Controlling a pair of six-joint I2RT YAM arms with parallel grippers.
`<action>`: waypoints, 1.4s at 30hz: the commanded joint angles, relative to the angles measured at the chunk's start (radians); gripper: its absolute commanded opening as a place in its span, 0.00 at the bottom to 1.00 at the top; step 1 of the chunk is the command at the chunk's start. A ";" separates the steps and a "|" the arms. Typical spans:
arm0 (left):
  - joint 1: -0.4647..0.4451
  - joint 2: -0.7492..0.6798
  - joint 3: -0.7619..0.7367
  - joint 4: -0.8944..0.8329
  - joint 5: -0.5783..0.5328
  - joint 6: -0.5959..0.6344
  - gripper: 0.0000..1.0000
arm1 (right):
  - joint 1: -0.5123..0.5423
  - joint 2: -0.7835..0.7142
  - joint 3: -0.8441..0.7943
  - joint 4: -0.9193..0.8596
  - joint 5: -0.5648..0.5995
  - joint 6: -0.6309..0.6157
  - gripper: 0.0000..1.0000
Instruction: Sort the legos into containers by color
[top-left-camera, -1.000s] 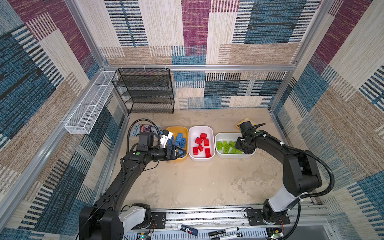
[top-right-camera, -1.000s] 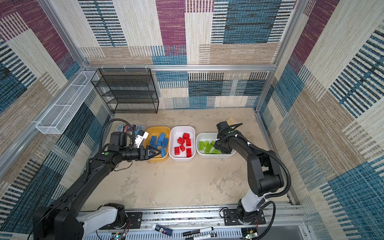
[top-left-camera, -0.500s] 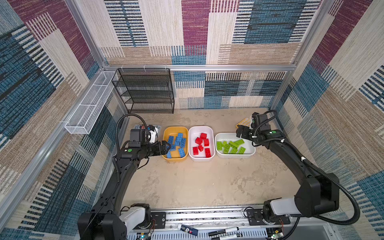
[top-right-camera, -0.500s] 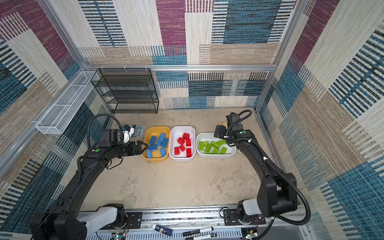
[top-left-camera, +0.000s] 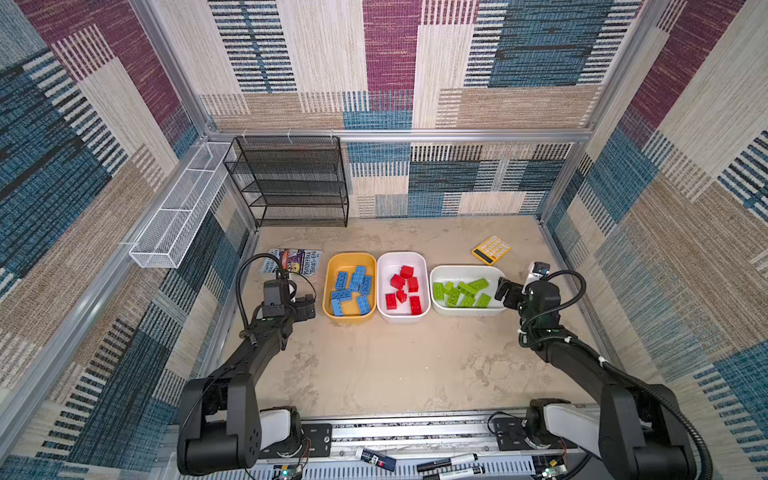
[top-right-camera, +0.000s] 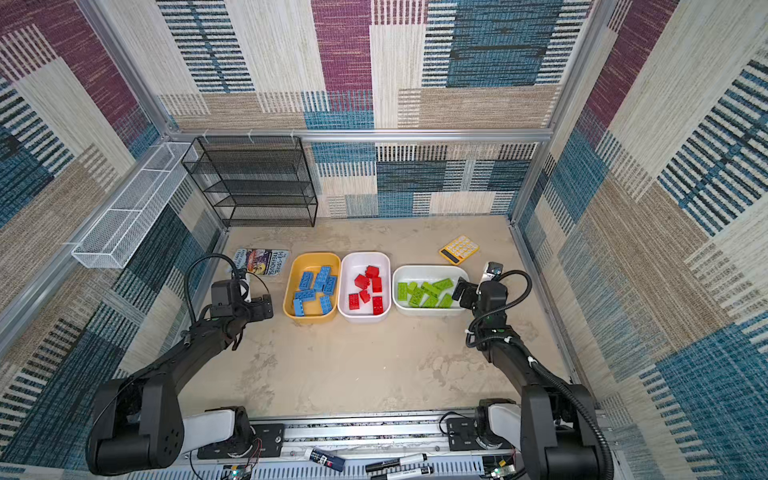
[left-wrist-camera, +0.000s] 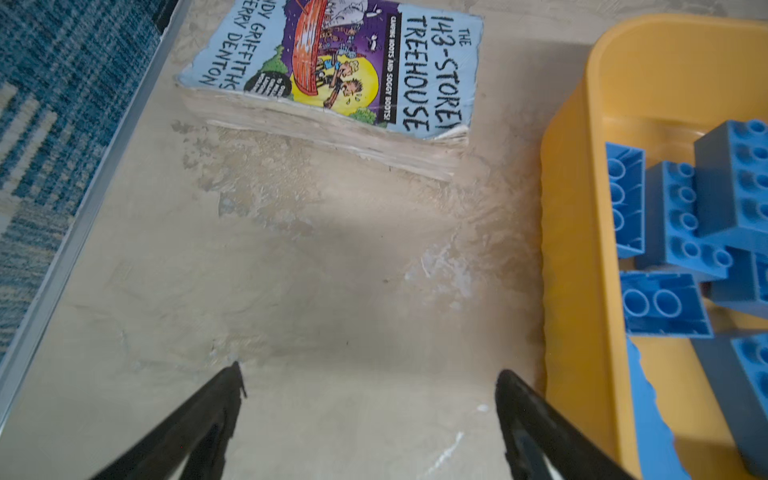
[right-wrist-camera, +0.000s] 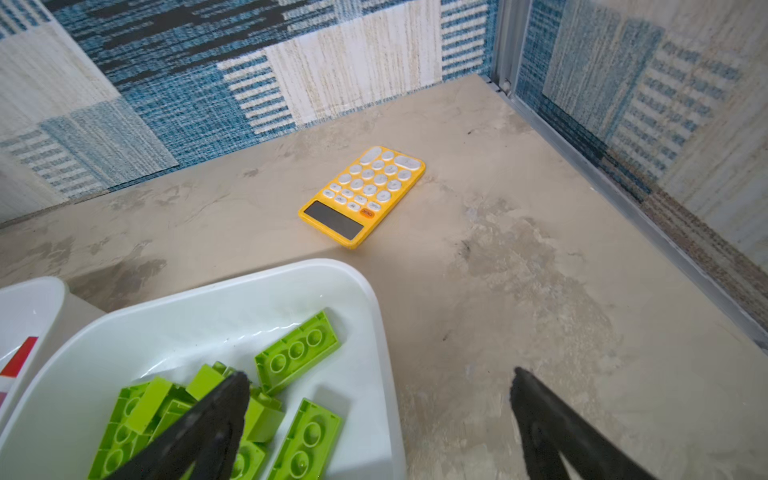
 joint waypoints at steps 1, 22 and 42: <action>0.006 0.050 -0.025 0.242 0.063 0.062 0.99 | 0.000 0.039 -0.087 0.425 -0.018 -0.138 0.99; 0.022 0.247 -0.172 0.806 0.220 0.025 1.00 | -0.015 0.371 -0.152 0.856 -0.193 -0.224 0.99; 0.017 0.238 -0.157 0.765 0.208 0.028 1.00 | -0.026 0.372 -0.138 0.832 -0.162 -0.201 0.99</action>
